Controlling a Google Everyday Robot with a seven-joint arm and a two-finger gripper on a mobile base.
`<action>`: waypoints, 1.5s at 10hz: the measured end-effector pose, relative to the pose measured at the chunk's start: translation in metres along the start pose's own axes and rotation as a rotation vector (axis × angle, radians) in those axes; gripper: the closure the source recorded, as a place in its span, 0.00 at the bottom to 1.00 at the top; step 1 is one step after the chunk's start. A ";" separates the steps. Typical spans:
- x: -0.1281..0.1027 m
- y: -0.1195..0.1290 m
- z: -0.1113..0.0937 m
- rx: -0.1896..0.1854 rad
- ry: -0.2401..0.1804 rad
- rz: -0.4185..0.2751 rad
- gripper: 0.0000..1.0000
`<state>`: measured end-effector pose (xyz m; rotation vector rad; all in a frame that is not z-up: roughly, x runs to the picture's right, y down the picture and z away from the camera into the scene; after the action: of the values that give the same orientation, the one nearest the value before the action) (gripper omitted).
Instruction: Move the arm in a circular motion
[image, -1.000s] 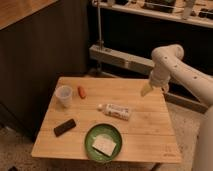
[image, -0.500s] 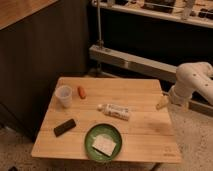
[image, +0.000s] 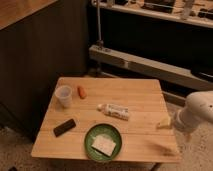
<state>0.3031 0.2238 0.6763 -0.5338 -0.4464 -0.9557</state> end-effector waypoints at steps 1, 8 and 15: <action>-0.022 -0.015 0.004 0.011 -0.007 0.065 0.20; -0.025 -0.101 0.018 -0.008 0.033 -0.009 0.20; -0.014 -0.212 0.029 -0.045 0.070 -0.157 0.20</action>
<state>0.1109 0.1516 0.7394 -0.5094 -0.4096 -1.1341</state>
